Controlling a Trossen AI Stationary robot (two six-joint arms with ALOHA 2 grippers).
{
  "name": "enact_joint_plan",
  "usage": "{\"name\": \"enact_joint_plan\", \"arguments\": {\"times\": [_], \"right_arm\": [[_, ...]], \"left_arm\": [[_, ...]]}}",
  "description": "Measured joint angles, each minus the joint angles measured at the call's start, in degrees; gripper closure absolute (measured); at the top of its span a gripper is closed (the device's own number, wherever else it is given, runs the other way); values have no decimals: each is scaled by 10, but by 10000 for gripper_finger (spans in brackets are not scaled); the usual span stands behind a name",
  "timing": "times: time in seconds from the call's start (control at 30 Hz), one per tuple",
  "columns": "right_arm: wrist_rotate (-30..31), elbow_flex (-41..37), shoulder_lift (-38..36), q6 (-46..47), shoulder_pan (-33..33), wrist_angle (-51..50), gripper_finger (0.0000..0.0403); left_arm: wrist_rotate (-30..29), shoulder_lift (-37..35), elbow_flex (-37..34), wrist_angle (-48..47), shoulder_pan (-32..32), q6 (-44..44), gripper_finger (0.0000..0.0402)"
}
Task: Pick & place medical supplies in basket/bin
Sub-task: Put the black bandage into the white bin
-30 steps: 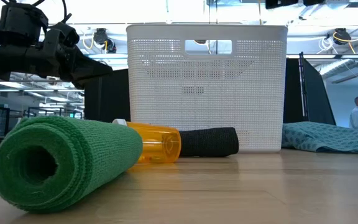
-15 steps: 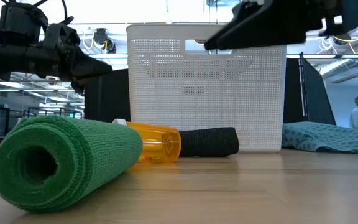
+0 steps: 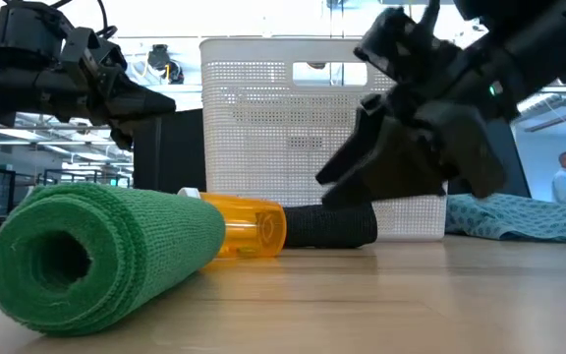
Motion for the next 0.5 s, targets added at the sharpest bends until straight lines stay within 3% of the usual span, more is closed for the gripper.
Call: {"name": "enact_joint_plan", "arguments": {"times": [0.5], "right_arm": [[1, 0, 52, 14, -24, -11, 131]], "left_arm": [[-12, 0, 0, 25, -21, 23, 364]]}}
